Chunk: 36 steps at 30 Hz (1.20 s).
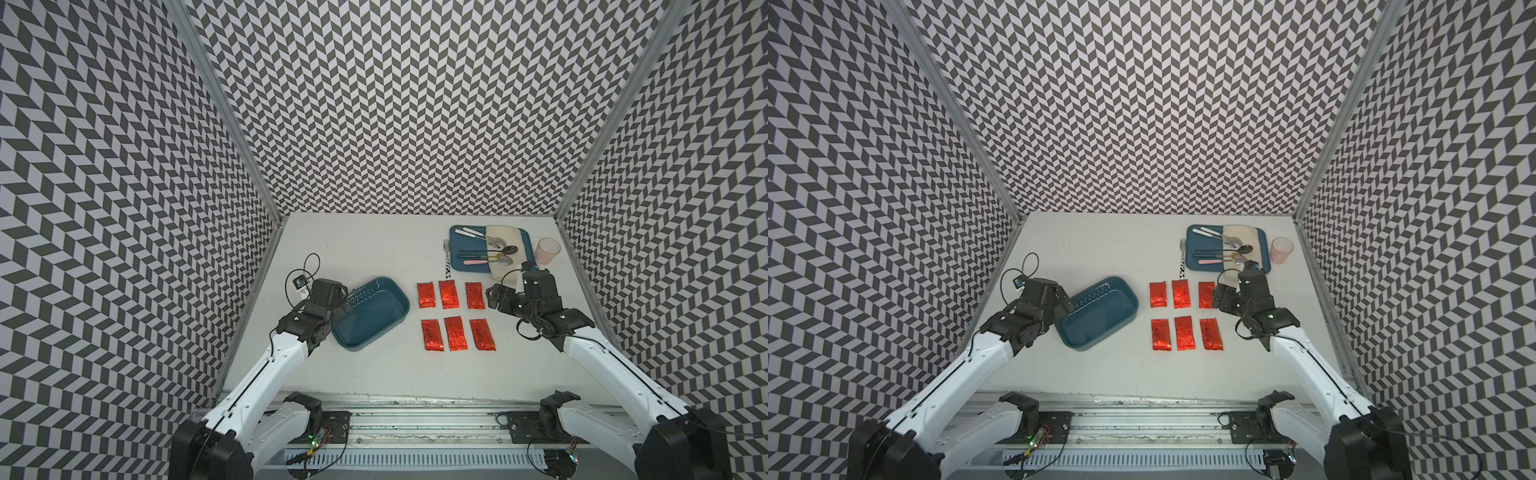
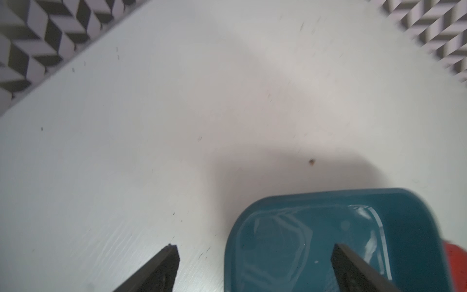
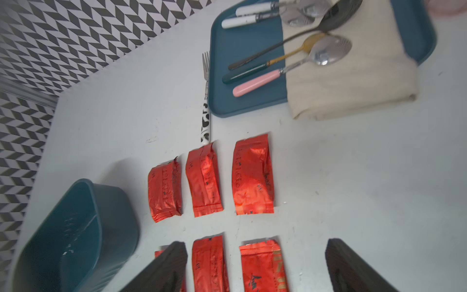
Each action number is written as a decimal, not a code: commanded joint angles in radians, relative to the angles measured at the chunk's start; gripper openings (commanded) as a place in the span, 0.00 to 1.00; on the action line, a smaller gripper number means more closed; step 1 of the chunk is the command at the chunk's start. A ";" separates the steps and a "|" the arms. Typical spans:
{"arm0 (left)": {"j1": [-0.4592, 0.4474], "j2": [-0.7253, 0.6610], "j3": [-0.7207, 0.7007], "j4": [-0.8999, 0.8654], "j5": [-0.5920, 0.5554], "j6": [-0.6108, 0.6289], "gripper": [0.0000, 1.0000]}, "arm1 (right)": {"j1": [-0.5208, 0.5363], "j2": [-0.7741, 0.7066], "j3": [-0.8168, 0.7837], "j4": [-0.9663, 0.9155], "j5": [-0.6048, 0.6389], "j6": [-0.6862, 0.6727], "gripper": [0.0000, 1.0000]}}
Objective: Take the tea bags out of the storage box
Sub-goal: Place the storage box at the center of the board, then reset both arms
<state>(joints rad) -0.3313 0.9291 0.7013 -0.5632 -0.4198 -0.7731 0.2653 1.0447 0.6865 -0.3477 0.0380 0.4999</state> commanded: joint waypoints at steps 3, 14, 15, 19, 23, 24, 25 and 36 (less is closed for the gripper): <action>-0.019 -0.206 -0.213 0.693 -0.099 0.328 1.00 | -0.002 -0.067 -0.048 0.336 0.240 -0.062 0.99; -0.020 0.132 -0.388 1.214 -0.362 0.652 1.00 | -0.007 0.064 -0.344 0.948 0.634 -0.366 0.99; -0.020 0.145 -0.423 1.282 -0.363 0.678 1.00 | -0.010 0.068 -0.380 0.991 0.623 -0.370 1.00; -0.007 0.229 -0.514 1.481 -0.325 0.749 1.00 | -0.030 0.113 -0.511 1.198 0.543 -0.362 0.99; 0.004 0.338 -0.541 1.636 -0.274 0.831 1.00 | -0.066 0.194 -0.502 1.325 0.468 -0.386 1.00; 0.017 0.351 -0.550 1.679 -0.218 0.859 1.00 | -0.095 0.213 -0.510 1.378 0.427 -0.376 1.00; 0.031 0.371 -0.560 1.748 -0.207 0.869 1.00 | -0.107 0.233 -0.517 1.421 0.421 -0.378 1.00; 0.208 0.602 -0.566 2.004 0.172 0.824 0.99 | -0.219 0.531 -0.602 1.972 0.096 -0.504 0.91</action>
<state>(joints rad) -0.1211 1.5536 0.1402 1.3449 -0.3748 0.0441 0.0471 1.5196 0.0990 1.3457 0.2691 0.0456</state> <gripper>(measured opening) 0.993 0.917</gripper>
